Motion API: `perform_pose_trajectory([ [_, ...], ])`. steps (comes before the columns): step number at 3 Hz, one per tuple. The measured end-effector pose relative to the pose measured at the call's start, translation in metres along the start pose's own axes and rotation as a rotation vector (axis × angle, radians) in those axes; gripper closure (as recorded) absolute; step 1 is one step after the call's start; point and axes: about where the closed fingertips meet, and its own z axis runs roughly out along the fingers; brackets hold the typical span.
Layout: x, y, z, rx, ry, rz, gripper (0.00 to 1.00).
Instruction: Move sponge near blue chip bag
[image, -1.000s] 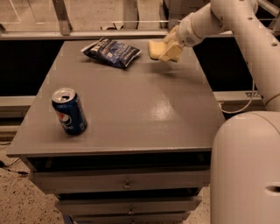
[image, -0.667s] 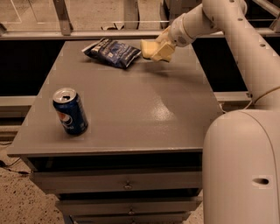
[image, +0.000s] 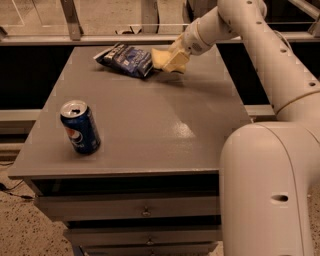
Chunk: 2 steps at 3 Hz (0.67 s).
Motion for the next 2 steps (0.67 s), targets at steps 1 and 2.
perform_pose_trajectory([
  [1, 0.0015, 0.0014, 0.0036, -0.007, 0.007, 0.009, 0.28],
  [2, 0.0035, 0.0024, 0.0053, -0.012, 0.014, 0.014, 0.05],
])
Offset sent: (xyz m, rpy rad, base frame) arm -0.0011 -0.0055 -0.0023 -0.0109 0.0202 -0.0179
